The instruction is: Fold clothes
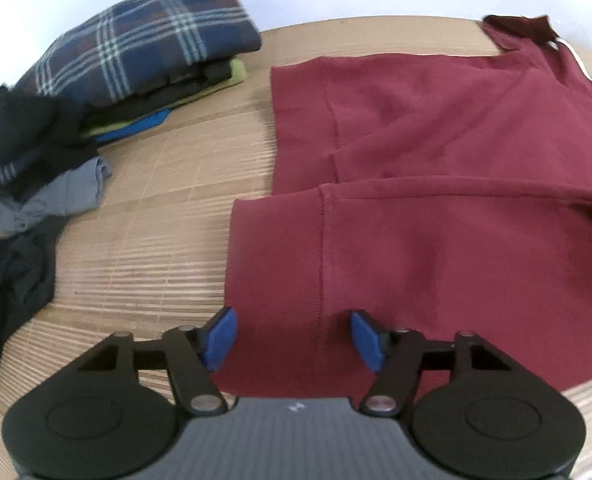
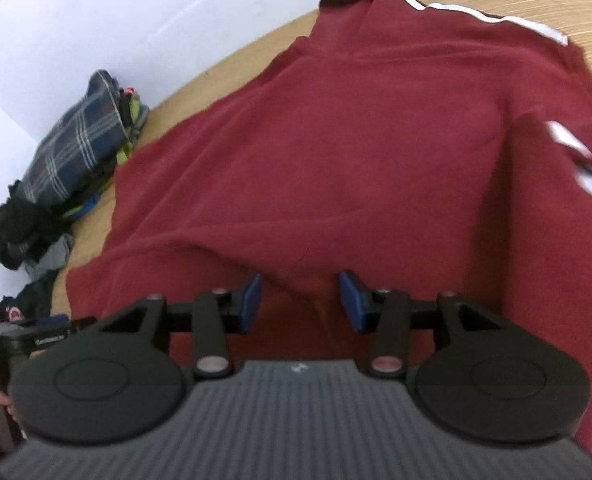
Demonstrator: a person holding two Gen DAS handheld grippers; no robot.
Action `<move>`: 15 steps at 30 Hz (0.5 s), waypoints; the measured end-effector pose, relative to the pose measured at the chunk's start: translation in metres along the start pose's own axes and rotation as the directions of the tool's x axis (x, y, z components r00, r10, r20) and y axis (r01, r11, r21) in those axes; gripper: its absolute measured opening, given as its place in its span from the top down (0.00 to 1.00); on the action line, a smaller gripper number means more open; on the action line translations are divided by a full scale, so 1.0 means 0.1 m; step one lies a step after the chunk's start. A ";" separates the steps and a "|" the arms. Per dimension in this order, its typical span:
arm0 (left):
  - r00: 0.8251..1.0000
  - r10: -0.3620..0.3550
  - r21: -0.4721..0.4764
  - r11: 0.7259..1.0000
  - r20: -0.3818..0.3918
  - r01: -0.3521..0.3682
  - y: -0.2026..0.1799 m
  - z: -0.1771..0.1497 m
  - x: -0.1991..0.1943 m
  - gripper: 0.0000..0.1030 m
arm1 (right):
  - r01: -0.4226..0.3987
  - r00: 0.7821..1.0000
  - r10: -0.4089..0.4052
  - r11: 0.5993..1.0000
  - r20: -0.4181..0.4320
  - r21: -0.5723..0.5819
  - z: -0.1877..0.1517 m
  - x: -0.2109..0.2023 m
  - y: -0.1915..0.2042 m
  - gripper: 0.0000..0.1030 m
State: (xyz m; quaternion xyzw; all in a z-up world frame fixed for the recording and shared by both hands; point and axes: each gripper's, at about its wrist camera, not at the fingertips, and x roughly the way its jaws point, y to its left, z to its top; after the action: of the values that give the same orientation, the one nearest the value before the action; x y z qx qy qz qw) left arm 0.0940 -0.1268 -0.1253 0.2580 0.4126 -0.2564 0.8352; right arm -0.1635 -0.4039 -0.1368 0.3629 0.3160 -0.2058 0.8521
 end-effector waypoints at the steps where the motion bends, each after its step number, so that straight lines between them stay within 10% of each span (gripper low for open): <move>1: 1.000 -0.011 0.015 1.000 0.012 0.011 -0.04 0.00 -0.06 0.37 | -0.001 1.000 0.001 1.000 0.021 -0.009 -0.02 -0.17 -0.02 0.55; 8: 0.961 -0.264 0.190 0.951 0.088 0.244 -0.72 0.01 -0.44 0.37 | 0.251 0.959 -0.256 0.966 0.120 0.058 -0.56 -1.29 -0.51 0.34; 15: 0.869 -0.493 0.465 0.778 0.037 0.422 -1.70 -0.13 -0.67 0.35 | 0.303 0.948 -0.312 0.944 0.055 0.127 -1.25 -1.56 -0.63 0.35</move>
State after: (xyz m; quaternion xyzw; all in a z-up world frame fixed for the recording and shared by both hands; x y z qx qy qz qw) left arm -0.0575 -0.2291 -0.1150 0.3115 0.3267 -0.5583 0.6961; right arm -0.3607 -0.3325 -0.1272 0.3506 0.3243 -0.3679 0.7978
